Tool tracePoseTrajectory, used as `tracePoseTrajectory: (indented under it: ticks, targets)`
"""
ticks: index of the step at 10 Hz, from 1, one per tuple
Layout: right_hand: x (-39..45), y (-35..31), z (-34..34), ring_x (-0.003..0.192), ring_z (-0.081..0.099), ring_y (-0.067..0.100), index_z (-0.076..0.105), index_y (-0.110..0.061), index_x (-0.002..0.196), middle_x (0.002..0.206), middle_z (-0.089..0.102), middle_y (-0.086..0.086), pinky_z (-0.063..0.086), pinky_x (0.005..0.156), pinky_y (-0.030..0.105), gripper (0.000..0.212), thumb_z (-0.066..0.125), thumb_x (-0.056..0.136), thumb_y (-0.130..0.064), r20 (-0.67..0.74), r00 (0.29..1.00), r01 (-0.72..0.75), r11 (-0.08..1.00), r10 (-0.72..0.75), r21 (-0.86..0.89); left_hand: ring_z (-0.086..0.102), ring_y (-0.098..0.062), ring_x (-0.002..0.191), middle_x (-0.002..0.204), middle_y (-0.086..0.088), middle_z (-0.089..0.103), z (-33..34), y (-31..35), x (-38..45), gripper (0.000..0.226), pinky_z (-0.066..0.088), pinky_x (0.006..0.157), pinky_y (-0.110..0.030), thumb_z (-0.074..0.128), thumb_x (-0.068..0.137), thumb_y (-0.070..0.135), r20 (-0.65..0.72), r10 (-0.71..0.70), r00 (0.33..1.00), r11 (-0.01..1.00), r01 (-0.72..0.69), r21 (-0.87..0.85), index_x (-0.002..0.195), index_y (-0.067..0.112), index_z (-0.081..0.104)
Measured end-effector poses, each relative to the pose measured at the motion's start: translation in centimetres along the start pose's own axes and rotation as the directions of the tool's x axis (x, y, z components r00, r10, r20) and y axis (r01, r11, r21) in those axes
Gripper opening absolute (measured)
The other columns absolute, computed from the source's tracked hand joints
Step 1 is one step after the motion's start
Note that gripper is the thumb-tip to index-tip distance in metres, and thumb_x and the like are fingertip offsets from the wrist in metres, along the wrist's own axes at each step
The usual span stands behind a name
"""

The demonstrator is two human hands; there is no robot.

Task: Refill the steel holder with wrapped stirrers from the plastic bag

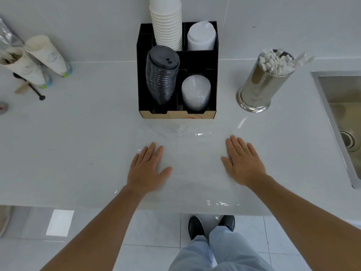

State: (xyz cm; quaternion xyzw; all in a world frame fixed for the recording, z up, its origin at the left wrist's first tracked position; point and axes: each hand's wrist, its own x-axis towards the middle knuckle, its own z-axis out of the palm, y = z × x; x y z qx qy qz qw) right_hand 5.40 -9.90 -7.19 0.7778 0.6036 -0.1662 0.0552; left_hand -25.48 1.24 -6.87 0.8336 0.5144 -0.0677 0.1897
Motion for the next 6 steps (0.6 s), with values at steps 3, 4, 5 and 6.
tracePoseTrajectory:
  ticks: [3, 4, 5, 6]
  targets:
    - [-0.2, 0.2, -3.2, 0.149, 0.012, 0.022, 0.016, -0.013, 0.153, 0.164, 0.01, 0.004, 0.01, 0.12, 0.032, 0.061, 0.036, 0.1, -0.037, 0.122, 0.992, 0.009, 0.998, -0.017, 0.069, -0.001, -0.019, 0.151, 0.166, 0.004, -0.001, -1.6, 1.0, 0.3, 0.083, 0.005, 0.121, -0.04, 0.042, 0.085, 0.068, 0.086, -0.044, 0.995, 0.999, 0.047, -0.025, 0.154, 0.033, 0.01]
    - [-0.3, -0.3, -5.1, 0.146, 0.025, 0.023, 0.024, -0.018, 0.152, 0.162, 0.022, 0.001, 0.018, 0.116, 0.032, 0.058, 0.041, 0.098, -0.035, 0.169, 0.984, -0.081, 0.989, 0.06, 0.122, 0.005, -0.022, 0.151, 0.166, 0.0, 0.006, -2.9, 1.7, 0.5, 0.082, 0.014, 0.119, -0.042, 0.048, 0.086, 0.063, 0.104, -0.054, 0.993, 0.998, 0.055, -0.01, 0.153, 0.03, 0.015]
    - [0.0, -0.7, -6.5, 0.133, 0.045, 0.026, 0.037, -0.023, 0.147, 0.145, 0.05, 0.005, 0.039, 0.106, 0.036, 0.054, 0.044, 0.096, -0.04, 0.227, 0.964, -0.172, 0.975, 0.138, 0.14, 0.034, -0.023, 0.139, 0.156, 0.0, 0.033, -4.5, 2.2, 1.2, 0.071, 0.036, 0.106, -0.041, 0.053, 0.088, 0.052, 0.169, -0.056, 0.984, 0.996, 0.067, -0.057, 0.15, 0.028, 0.025]
    - [0.7, -0.4, -8.9, 0.131, 0.046, 0.021, 0.047, -0.022, 0.14, 0.142, 0.052, 0.001, 0.038, 0.107, 0.033, 0.05, 0.048, 0.094, -0.042, 0.243, 0.961, -0.171, 0.974, 0.132, 0.149, 0.047, -0.019, 0.129, 0.145, 0.002, 0.047, -7.2, 2.5, 2.0, 0.06, 0.042, 0.103, -0.037, 0.055, 0.089, 0.052, 0.211, -0.019, 0.977, 0.991, 0.047, -0.125, 0.144, 0.031, 0.04]
